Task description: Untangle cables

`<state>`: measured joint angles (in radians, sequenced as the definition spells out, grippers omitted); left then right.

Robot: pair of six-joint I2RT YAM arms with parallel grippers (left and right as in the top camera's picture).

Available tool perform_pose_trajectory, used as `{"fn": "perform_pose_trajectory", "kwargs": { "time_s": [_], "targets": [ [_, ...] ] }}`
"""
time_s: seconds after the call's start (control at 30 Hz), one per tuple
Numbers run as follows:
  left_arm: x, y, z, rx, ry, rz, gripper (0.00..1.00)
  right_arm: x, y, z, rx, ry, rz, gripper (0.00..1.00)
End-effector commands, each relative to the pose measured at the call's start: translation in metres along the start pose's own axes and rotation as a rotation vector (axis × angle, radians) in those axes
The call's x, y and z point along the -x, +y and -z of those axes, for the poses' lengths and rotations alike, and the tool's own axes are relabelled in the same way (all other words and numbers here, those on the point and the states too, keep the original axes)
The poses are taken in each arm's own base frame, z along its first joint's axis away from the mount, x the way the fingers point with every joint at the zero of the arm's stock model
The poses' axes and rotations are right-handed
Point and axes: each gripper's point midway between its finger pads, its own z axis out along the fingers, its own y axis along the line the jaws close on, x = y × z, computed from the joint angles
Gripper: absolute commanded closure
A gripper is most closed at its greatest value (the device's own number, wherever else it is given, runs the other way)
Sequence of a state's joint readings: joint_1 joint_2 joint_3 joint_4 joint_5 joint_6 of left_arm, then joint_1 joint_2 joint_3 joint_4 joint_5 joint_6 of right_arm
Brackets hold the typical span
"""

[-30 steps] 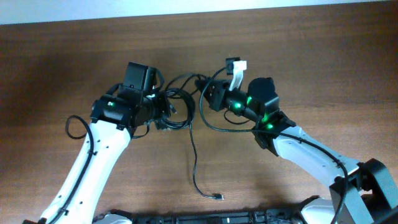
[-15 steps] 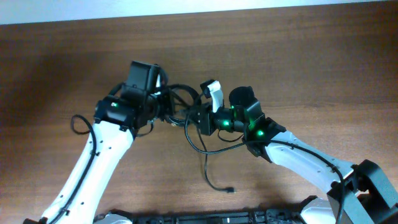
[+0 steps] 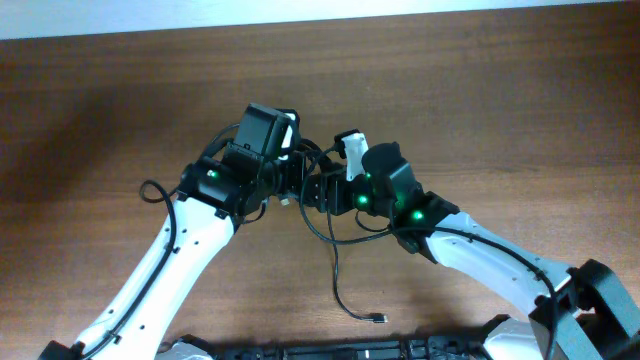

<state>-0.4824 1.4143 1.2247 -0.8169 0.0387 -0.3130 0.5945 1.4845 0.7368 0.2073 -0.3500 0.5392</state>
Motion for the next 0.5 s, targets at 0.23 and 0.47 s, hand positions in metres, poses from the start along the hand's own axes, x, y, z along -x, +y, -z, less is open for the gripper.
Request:
{"fn": "perform_pose_trajectory", "kwargs": {
  "time_s": [0.23, 0.47],
  "targets": [
    [0.019, 0.041, 0.008, 0.077, -0.066, 0.224, 1.00, 0.035, -0.010, 0.060, 0.192, -0.005, -0.031, 0.01],
    [0.025, 0.053, 0.012, -0.033, -0.053, 0.373, 1.00, -0.077, -0.021, 0.025, 0.187, 0.354, 0.282, 0.29]
  ]
}}
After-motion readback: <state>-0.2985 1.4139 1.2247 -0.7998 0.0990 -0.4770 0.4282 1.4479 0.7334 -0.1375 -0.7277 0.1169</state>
